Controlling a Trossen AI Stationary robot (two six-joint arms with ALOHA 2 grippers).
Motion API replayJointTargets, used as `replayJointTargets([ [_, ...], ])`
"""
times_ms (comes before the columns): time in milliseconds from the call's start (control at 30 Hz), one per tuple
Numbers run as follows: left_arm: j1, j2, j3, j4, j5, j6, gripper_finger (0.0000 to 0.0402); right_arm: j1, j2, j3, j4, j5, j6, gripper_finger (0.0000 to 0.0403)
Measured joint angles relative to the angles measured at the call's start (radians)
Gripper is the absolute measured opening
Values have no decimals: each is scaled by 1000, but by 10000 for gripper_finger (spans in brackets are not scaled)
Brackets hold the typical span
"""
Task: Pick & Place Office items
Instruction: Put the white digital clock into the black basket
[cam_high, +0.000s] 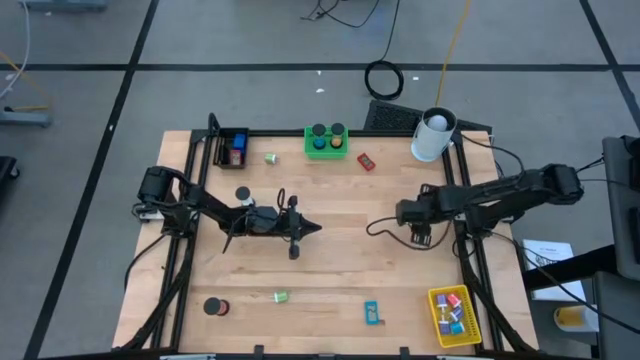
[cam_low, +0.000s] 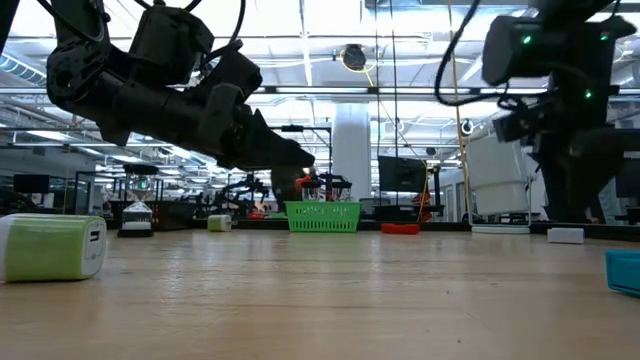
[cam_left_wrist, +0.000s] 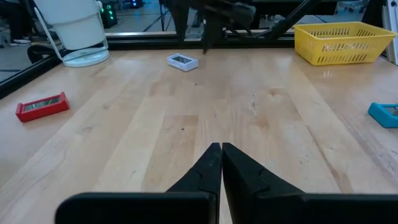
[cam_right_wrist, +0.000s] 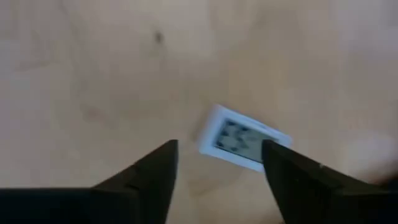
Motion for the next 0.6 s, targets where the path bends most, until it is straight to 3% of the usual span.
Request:
replayJointTargets([
  [133, 0, 0, 0, -9, 0, 2, 21, -11, 85, 4, 9, -39, -35, 268],
  [267, 0, 0, 0, -17, 0, 1, 21, -12, 154, 32, -1, -34, -82, 281],
  [433, 0, 0, 0, -20, 0, -3, 21, -3, 218, 114, -31, 74, -323, 281],
  [600, 0, 0, 0, -20, 0, -3, 21, 2, 279, 130, -63, 65, -520, 271],
])
